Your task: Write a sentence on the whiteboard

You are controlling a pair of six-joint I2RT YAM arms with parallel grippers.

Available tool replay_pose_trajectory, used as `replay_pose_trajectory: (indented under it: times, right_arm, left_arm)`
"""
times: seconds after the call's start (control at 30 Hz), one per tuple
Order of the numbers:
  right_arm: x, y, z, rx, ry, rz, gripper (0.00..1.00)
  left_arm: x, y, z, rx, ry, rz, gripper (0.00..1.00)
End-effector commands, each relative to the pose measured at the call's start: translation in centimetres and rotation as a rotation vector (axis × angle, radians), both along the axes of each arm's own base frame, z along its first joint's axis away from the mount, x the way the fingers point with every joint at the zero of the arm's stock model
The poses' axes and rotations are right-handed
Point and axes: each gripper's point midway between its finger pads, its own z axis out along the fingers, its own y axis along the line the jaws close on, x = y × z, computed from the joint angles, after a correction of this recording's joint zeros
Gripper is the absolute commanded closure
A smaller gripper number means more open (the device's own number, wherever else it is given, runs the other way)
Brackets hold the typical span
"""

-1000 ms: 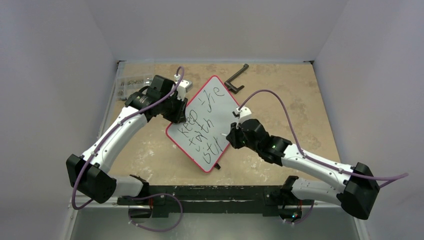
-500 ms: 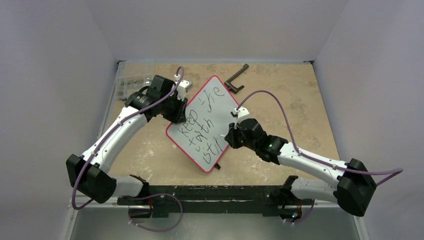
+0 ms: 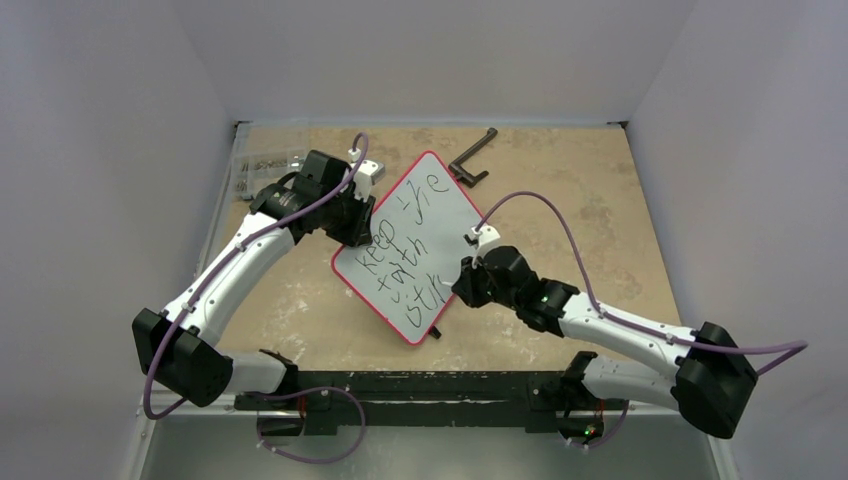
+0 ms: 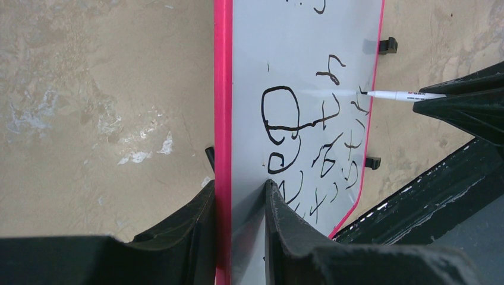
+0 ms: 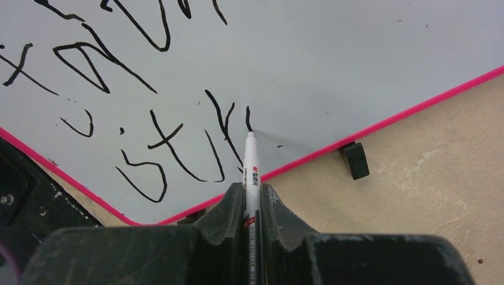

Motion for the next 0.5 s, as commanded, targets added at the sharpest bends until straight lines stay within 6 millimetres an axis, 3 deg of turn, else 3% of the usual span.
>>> replay_pose_trajectory:
  times: [0.0,0.27,0.47]
  right_arm:
    - [-0.7,-0.3,-0.6,0.012,0.019,0.004,1.00]
    - [0.0,-1.2,-1.0,-0.015,0.014,-0.068,1.00]
    - [1.5,-1.3,0.0,-0.040,-0.016,-0.108,1.00]
  left_arm:
    - [1.3,4.3,-0.7,0.210,-0.062,0.066,1.00]
    - [1.3,4.2,-0.9,0.207,-0.056,0.062,1.00]
    - [1.3,4.2,-1.0,0.209,-0.053,0.063,1.00]
